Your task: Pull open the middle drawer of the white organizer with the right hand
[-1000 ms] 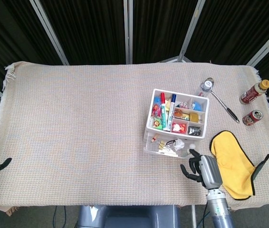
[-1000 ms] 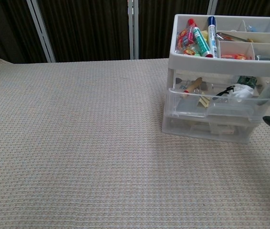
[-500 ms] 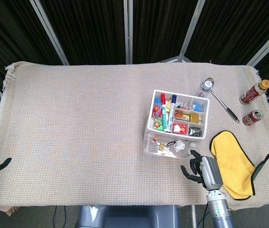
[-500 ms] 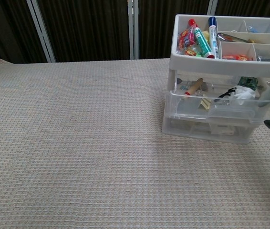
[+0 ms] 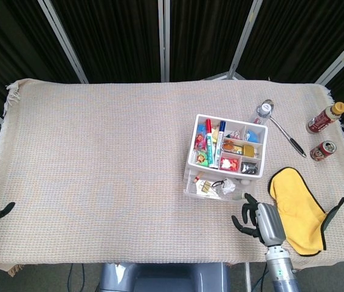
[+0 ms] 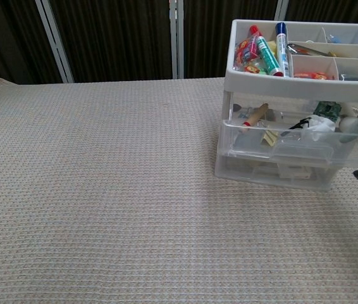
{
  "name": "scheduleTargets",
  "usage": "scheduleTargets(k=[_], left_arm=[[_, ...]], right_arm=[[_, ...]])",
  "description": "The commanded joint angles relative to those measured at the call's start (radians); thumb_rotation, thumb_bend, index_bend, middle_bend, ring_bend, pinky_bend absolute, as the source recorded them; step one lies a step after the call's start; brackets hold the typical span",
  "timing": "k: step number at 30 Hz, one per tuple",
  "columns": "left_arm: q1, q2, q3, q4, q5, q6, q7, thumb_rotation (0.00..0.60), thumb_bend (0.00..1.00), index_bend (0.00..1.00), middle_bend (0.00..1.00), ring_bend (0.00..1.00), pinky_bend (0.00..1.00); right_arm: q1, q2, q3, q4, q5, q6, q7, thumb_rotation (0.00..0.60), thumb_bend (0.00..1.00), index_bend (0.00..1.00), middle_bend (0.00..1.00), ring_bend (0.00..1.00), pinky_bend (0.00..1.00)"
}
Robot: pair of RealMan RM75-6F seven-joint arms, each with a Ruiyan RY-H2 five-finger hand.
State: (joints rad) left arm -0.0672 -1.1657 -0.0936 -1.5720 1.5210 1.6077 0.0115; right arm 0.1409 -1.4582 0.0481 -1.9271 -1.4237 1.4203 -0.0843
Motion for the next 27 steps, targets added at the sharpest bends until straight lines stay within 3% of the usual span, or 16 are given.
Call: scheduleTargets(k=[1, 16, 23, 27], left_arm=[[0.0, 0.0, 0.001, -0.001, 0.001, -0.001, 0.0, 0.6, 0.04, 0.0, 0.0, 0.0, 0.0], [-0.001, 0.002, 0.001, -0.003, -0.001, -0.003, 0.0, 0.6, 0.04, 0.0, 0.0, 0.0, 0.0], [0.0, 0.002, 0.001, -0.003, 0.0, -0.002, -0.001, 0.6, 0.04, 0.0, 0.0, 0.0, 0.0], [0.0, 0.002, 0.001, -0.002, 0.0, -0.001, -0.001, 0.6, 0.04, 0.0, 0.0, 0.0, 0.0]], right_arm=[[-0.008, 0.003, -0.013, -0.004, -0.015, 0.007, -0.005, 0.6, 0.24, 0.41, 0.79, 0.83, 0.65], [-0.037, 0.015, -0.045, -0.002, -0.071, 0.034, 0.012, 0.6, 0.24, 0.51, 0.79, 0.83, 0.65], [-0.049, 0.021, -0.062, 0.001, -0.099, 0.042, 0.026, 0.6, 0.24, 0.51, 0.79, 0.83, 0.65], [-0.052, 0.022, -0.062, 0.003, -0.108, 0.045, 0.035, 0.6, 0.23, 0.46, 0.79, 0.83, 0.65]])
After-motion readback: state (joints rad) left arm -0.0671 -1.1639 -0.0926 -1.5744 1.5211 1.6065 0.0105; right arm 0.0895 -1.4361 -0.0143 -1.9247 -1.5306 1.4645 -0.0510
